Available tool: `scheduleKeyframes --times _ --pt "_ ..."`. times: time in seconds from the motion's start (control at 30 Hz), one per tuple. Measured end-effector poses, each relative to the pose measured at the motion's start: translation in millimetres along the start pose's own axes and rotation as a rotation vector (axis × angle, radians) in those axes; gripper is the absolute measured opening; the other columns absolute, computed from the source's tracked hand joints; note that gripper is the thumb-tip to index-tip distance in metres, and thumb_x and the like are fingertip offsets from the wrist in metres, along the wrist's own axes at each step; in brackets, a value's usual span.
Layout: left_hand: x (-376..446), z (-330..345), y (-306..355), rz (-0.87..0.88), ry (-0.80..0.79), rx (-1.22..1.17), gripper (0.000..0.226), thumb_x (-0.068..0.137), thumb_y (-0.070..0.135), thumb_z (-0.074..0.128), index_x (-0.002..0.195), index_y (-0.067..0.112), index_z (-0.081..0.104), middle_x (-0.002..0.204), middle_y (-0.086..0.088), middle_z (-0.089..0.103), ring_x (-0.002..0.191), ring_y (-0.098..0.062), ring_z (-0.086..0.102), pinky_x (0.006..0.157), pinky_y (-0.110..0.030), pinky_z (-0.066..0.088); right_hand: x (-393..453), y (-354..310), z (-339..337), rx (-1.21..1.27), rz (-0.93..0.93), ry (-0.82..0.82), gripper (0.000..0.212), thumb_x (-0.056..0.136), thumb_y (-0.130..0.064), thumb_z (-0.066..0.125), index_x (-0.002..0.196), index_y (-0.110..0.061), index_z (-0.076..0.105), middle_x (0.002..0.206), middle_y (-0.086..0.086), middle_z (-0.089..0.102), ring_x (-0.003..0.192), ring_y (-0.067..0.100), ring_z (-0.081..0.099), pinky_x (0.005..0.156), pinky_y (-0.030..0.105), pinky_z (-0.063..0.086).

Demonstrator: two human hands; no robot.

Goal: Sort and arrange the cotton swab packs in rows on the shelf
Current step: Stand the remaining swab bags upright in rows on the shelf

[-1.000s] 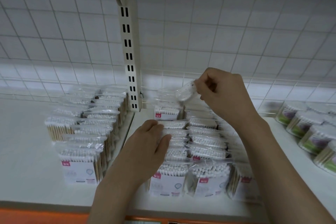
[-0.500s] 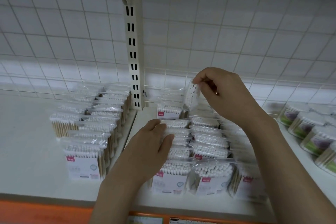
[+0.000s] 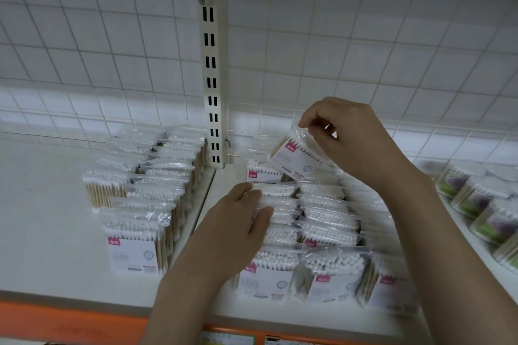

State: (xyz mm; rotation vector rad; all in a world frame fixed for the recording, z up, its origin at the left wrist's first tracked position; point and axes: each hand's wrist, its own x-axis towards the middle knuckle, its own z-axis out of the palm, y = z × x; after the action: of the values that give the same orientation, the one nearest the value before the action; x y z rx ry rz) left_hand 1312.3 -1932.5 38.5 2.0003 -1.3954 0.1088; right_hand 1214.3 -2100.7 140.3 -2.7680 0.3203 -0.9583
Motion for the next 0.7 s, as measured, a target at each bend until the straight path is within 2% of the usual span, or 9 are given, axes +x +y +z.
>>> scheduleKeyframes --times 0.2,0.43,0.7 --pt "1 0 -1 -0.006 -0.014 0.006 0.043 0.096 0.041 0.035 0.127 0.015 0.05 0.143 0.006 0.036 0.125 -0.009 0.042 0.085 -0.003 0.018 3 0 13 0.031 -0.025 0.004 0.019 0.086 0.004 0.055 0.089 -0.011 0.068 0.088 0.0 0.066 0.075 0.012 0.059 0.074 0.028 0.049" --pt "1 0 0 -0.01 -0.01 0.012 0.041 0.096 0.041 0.035 0.121 0.014 0.053 0.143 0.006 0.037 0.123 -0.009 0.044 0.088 -0.007 0.023 10 -7 32 0.075 -0.09 -0.024 0.02 0.086 0.006 0.053 0.089 -0.008 0.068 0.087 0.001 0.065 0.075 0.013 0.061 0.074 0.03 0.05" --pt "1 -1 1 -0.027 -0.009 0.008 0.04 0.096 0.04 0.036 0.121 0.014 0.053 0.142 0.006 0.037 0.121 -0.009 0.045 0.088 -0.008 0.025 15 -10 48 0.121 -0.089 -0.069 0.021 0.088 0.003 0.052 0.089 -0.011 0.068 0.086 -0.004 0.064 0.074 0.005 0.055 0.073 0.017 0.046"
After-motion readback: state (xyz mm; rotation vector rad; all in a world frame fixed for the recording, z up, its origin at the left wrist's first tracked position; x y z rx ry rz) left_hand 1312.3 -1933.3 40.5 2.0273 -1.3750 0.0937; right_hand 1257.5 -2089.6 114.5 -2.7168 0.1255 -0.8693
